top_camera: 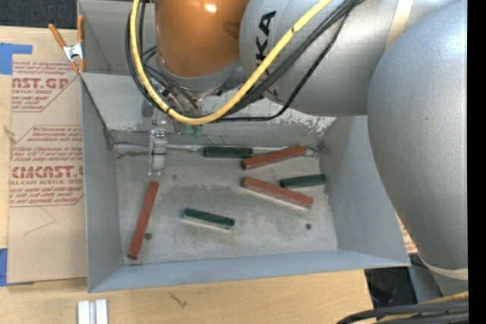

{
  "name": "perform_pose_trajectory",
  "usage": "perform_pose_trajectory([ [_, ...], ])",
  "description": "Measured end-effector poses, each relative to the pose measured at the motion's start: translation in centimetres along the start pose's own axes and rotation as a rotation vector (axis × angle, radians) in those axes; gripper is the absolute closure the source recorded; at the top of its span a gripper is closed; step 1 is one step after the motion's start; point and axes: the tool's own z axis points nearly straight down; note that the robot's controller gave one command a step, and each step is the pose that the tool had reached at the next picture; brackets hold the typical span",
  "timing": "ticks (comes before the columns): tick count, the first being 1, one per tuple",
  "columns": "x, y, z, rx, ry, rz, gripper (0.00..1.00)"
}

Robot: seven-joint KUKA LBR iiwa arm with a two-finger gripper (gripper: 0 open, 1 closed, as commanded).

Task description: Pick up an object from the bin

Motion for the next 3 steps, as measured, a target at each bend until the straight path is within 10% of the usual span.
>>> perform_pose_trajectory([
  [1, 0.0, 0.0, 0.0, 0.0, 0.0, 0.0, 0.0],
  [3, 2.3, -0.5, 12.2, -0.001, -0.002, 0.109, 0.0],
])
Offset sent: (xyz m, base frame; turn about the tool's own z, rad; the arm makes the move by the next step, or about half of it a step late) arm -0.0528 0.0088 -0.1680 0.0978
